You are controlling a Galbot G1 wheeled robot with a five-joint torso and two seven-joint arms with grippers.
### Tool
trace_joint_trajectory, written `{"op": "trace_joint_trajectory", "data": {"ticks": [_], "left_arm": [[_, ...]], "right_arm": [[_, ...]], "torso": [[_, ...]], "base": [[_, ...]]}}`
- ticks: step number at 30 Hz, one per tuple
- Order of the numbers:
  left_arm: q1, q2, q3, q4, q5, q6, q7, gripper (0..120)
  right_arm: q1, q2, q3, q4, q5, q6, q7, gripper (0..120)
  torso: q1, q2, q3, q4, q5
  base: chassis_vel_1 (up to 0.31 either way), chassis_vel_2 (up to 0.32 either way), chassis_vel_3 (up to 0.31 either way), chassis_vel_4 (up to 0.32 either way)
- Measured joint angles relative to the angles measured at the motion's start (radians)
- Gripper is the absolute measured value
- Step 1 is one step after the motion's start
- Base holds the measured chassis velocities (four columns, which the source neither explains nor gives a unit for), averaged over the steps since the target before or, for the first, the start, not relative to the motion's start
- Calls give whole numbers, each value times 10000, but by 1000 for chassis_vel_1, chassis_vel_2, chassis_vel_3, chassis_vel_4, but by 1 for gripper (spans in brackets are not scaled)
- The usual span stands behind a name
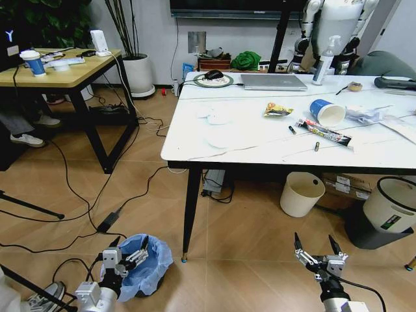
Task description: Pick up the trash bin and place the trash from the table into it.
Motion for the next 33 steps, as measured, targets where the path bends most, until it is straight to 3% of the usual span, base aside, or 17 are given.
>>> {"op": "trace_joint_trajectory", "data": {"ticks": [22,25,33], "left_arm": [[71,-18,-49,45,85,-18,-10,100],[43,-10,-72,150,308,-319,-70,100],[-13,410,-360,596,504,-609,-127,100]], "right_arm": [[11,-14,-40,-11,15,3,-15,100],[44,30,-58,-34,17,4,-35,100],[231,385,-196,-173,-9,13,-91,100]], "torso": [[-285,-830,-543,0,0],[-342,-982,-639,0,-1],[-379,-1075,-691,1,-2]], "base": [[0,0,0,0],[0,0,0,0],[0,0,0,0]]}}
